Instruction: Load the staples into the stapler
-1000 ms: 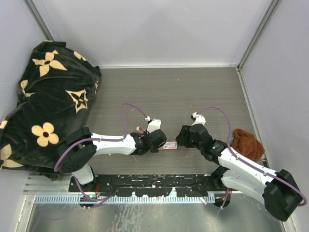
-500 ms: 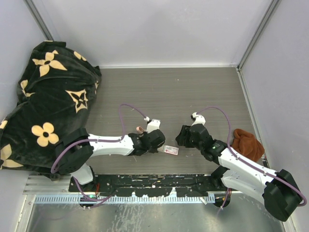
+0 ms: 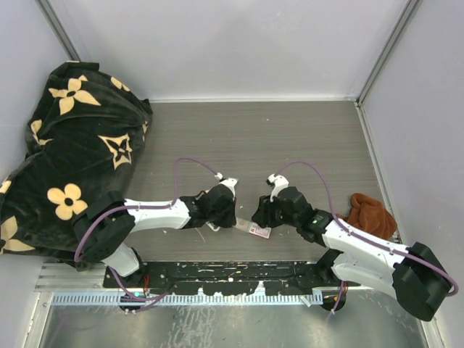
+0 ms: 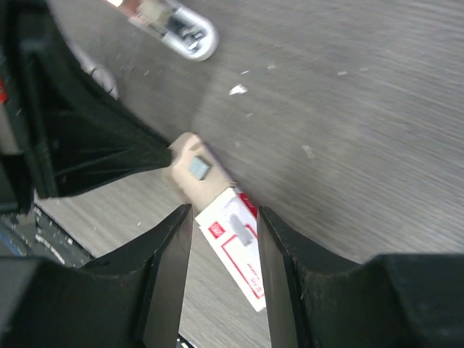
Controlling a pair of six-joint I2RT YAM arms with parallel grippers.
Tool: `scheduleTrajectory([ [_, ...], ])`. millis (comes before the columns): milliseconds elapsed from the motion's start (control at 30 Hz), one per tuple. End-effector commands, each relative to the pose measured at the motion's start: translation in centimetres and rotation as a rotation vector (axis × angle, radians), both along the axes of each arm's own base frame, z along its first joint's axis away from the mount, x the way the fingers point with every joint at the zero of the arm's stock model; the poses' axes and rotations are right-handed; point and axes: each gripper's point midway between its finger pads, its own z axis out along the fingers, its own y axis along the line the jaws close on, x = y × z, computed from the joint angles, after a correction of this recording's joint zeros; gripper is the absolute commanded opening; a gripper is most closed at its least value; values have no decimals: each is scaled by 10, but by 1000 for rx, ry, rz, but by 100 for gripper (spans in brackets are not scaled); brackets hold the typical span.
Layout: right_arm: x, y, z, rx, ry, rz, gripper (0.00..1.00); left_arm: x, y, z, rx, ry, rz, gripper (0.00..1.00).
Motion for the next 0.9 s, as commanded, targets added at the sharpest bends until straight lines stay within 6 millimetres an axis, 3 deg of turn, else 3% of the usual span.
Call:
scheduleTrajectory([
  [0, -4, 35, 23, 33, -128, 148, 45, -6, -27, 21, -152, 17, -142, 0],
  [167, -10, 46, 15, -41, -164, 191, 42, -5, -35, 22, -188, 47, -193, 0],
  [867, -16, 49, -10, -109, -148, 238, 33, -9, -39, 16, -176, 75, -235, 0],
])
